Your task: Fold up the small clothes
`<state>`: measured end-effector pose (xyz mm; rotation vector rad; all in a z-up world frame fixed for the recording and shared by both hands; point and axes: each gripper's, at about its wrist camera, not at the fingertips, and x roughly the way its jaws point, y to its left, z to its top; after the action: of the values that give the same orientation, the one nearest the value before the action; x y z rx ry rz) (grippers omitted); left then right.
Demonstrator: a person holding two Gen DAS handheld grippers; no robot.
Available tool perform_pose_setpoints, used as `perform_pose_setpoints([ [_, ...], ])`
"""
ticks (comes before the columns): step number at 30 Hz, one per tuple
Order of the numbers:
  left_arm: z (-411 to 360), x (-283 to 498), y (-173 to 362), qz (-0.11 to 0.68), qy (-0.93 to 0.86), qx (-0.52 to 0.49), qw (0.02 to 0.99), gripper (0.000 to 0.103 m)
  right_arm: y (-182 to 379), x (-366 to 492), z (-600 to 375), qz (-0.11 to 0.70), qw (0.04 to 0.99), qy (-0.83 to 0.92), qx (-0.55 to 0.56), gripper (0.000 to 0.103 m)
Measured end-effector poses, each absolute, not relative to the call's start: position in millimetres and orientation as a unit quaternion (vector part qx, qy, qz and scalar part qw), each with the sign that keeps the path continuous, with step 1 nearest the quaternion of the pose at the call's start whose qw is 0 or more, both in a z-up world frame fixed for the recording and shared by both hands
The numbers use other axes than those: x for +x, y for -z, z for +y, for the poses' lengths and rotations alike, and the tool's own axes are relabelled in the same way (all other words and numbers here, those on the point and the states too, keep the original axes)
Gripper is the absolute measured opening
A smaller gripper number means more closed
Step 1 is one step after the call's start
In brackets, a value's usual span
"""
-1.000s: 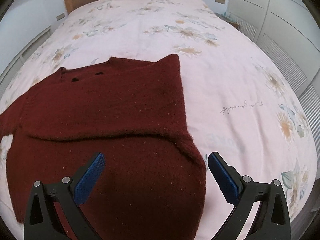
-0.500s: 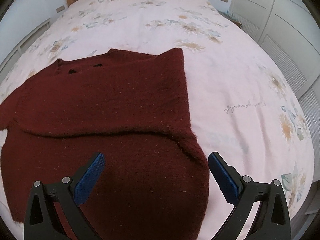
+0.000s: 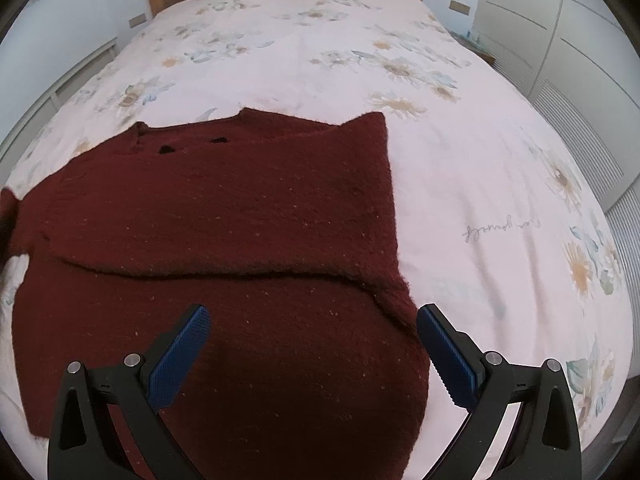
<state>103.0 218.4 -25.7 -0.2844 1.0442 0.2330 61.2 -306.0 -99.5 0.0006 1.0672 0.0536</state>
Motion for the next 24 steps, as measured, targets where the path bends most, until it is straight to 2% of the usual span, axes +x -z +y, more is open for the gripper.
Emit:
perform_pose_setpoints([
  [12, 38.2, 148.2, 9.7, 0.488, 0.029, -0.043, 0.872, 0.006, 79.8, 81.5, -321.0, 0.502, 0.864, -0.028, 0.014, 0.103],
  [24, -85.3, 187.2, 60.8, 0.502, 0.105, 0.036, 0.858, 0.006, 74.7, 83.4, -334.8, 0.496, 0.868, -0.024, 0.031, 0.103],
])
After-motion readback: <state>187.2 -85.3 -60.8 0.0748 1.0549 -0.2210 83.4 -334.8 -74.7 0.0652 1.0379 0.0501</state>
